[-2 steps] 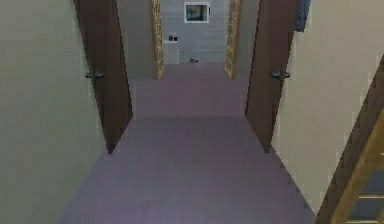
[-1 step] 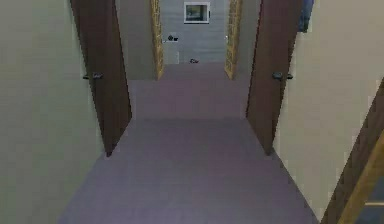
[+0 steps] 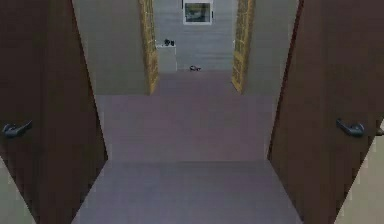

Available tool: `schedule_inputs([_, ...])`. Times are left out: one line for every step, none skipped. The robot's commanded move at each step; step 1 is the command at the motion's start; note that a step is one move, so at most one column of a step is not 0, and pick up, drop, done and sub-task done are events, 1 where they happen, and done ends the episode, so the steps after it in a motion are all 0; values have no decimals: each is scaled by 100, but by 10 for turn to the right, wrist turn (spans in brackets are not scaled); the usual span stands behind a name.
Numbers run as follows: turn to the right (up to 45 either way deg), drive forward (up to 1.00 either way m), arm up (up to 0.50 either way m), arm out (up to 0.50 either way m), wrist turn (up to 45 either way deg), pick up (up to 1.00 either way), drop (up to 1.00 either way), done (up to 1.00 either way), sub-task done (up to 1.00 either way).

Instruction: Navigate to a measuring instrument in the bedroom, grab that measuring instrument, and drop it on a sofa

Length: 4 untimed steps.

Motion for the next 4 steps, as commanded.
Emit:
schedule_inputs([0,100,0,0,0,0,0,0,0])
schedule_inputs([0,100,0,0,0,0,0,0,0])
schedule_inputs([0,100,0,0,0,0,0,0,0])
schedule_inputs([0,100,0,0,0,0,0,0,0])
